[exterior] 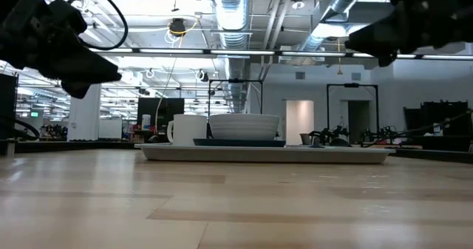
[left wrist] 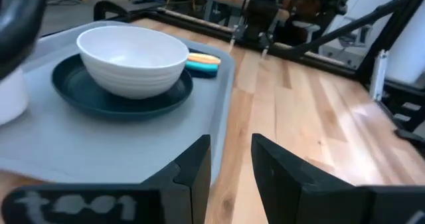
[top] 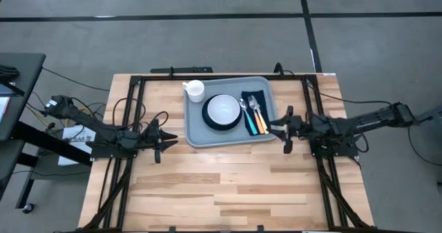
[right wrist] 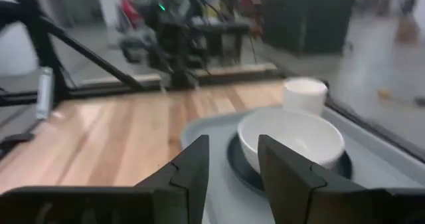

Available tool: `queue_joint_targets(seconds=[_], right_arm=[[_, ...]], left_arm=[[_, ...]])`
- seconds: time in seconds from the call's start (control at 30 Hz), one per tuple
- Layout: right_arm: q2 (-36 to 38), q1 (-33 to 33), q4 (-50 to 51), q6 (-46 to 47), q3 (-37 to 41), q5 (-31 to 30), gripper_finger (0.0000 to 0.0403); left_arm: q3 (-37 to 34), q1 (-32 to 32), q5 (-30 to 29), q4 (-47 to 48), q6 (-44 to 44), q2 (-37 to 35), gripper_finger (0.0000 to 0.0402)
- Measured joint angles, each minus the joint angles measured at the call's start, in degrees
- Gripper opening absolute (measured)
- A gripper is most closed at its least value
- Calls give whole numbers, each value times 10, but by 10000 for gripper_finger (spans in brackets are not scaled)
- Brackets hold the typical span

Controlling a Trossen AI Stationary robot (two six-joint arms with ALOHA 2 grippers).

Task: Set up tray
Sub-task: Return to Home Position

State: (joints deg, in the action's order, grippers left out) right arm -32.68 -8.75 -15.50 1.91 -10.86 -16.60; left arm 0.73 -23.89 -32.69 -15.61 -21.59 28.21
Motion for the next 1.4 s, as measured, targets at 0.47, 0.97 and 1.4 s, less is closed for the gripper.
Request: queue_joint_targets(seconds=[0.47,0.97,1.4], right_arm=[[42,-28,-70,5,105,-2,122],[41,-28,7,26,105,0,122],[41,-28,7,26,105,0,122]], left_arm=[[0,0,1,25,29,3,96],[0,0,7,74,12,3,96],[0,0,38,108,9,3,96]])
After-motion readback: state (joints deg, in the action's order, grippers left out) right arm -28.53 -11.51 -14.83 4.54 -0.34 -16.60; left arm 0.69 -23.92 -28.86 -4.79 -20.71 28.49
